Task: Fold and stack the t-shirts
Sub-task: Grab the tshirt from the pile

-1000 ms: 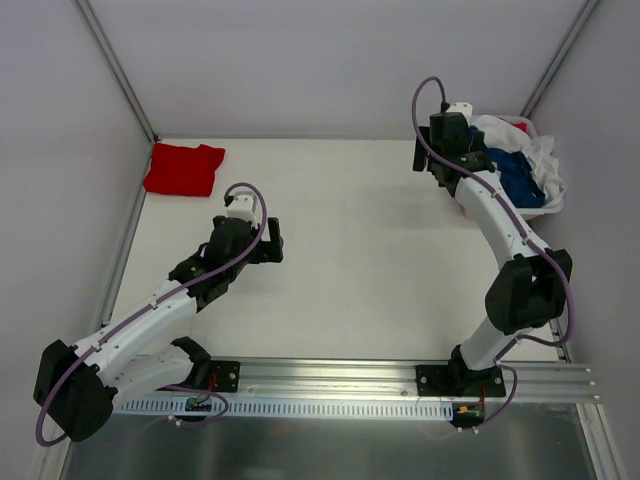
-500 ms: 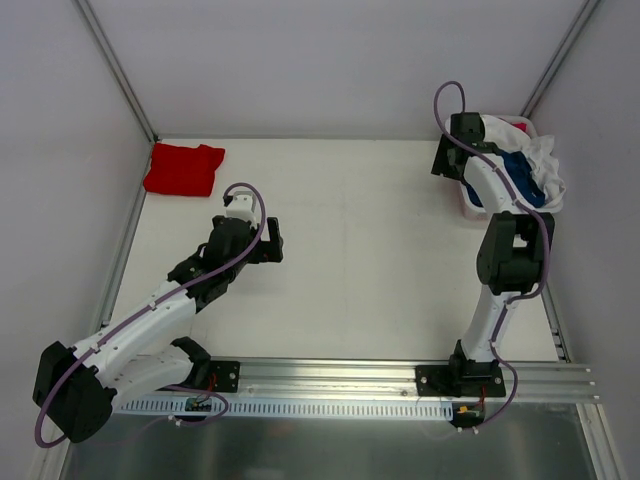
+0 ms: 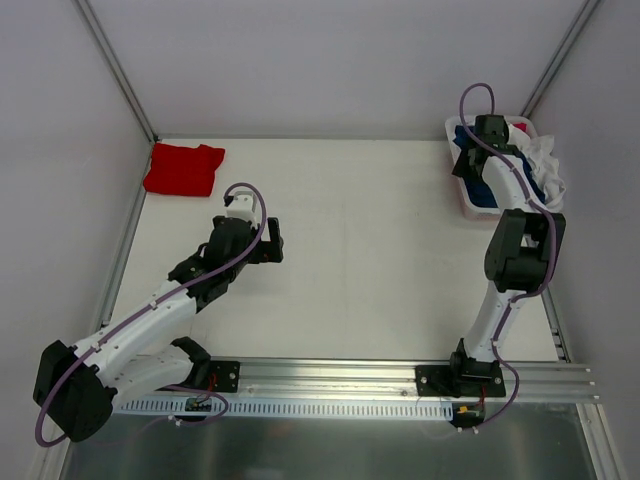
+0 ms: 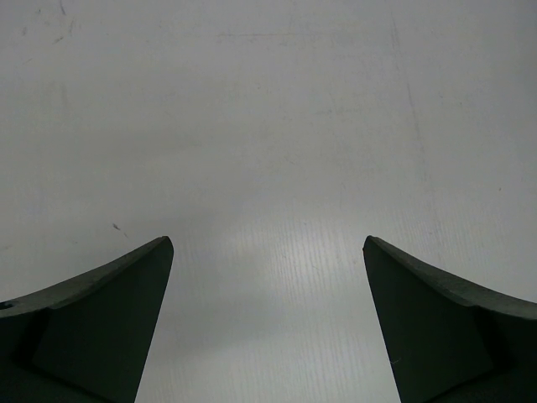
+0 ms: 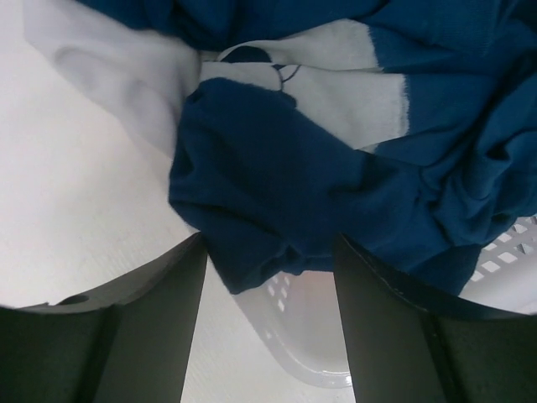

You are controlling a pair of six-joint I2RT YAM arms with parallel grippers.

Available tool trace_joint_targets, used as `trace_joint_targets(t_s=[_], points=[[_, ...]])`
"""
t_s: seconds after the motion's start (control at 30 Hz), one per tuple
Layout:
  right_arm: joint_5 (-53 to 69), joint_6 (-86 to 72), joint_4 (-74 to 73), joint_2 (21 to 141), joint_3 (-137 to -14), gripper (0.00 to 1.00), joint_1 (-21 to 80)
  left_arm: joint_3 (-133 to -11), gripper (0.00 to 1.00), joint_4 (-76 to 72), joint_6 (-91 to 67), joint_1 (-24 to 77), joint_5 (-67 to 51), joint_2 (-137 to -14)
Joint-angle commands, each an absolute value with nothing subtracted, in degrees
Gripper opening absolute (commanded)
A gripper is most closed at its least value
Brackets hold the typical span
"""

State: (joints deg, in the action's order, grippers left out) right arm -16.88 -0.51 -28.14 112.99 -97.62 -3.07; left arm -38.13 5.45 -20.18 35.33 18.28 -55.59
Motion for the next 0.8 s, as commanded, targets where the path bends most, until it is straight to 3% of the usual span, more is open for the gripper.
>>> trace_joint_targets(t_s=[0.0,0.77], points=[[-18.0,-0.6,-27.9,110.3,-99.9,0.64,-5.5,-38.8,0.99,5.1,-20.5,35.8,17.8,-56.2],[-19.6,3.2,-27.7,117.9,-110.3,0.64,-14.2,-36.2,0.99,2.6,-22.9,35.8,16.3,-59.1]])
